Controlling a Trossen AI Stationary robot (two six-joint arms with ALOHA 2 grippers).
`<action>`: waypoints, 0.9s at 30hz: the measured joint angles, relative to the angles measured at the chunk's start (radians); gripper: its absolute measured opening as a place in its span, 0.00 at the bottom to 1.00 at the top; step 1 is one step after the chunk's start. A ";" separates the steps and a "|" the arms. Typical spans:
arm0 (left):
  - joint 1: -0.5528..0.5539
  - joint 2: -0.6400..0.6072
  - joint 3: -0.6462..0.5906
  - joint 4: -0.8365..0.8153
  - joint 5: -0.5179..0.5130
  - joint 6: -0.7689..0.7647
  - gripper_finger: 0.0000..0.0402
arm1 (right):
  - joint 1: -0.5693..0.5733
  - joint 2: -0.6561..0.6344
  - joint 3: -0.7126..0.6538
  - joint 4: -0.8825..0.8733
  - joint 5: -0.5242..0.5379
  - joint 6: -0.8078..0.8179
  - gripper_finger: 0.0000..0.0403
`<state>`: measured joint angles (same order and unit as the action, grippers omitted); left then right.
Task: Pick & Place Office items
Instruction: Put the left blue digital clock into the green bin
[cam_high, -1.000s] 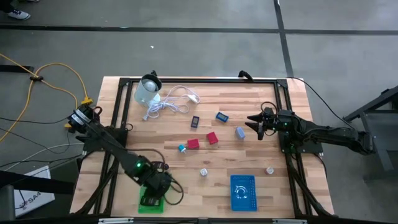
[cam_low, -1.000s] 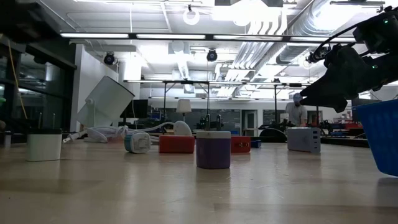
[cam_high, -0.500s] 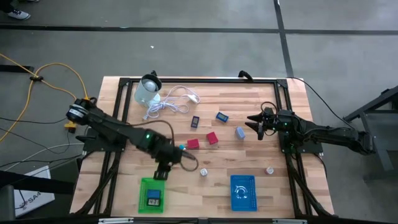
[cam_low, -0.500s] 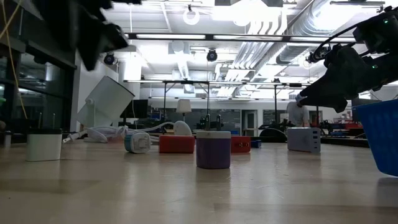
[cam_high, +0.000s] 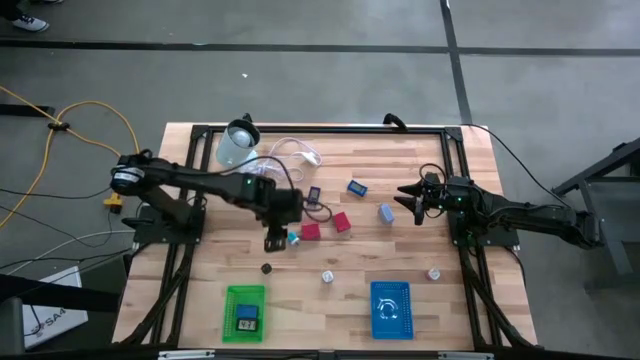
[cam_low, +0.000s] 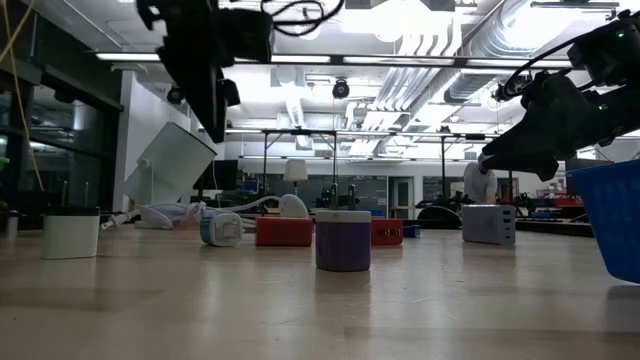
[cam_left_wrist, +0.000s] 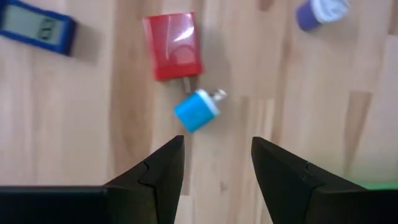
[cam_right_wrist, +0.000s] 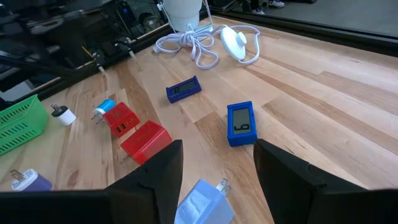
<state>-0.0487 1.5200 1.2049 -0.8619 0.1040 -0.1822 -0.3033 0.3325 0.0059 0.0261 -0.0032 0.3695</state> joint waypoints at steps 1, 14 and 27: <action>0.014 0.000 0.000 0.000 0.000 -0.002 0.45 | 0.000 0.000 0.000 0.000 0.000 0.000 0.46; 0.176 0.000 0.000 0.003 -0.003 -0.130 0.45 | 0.000 0.000 0.000 0.000 0.000 0.000 0.46; 0.267 0.000 0.000 0.006 -0.031 -0.192 0.45 | 0.000 0.000 0.000 0.000 0.000 0.000 0.46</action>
<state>0.2183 1.5200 1.2049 -0.8562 0.0731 -0.3739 -0.3033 0.3326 0.0055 0.0261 -0.0034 0.3695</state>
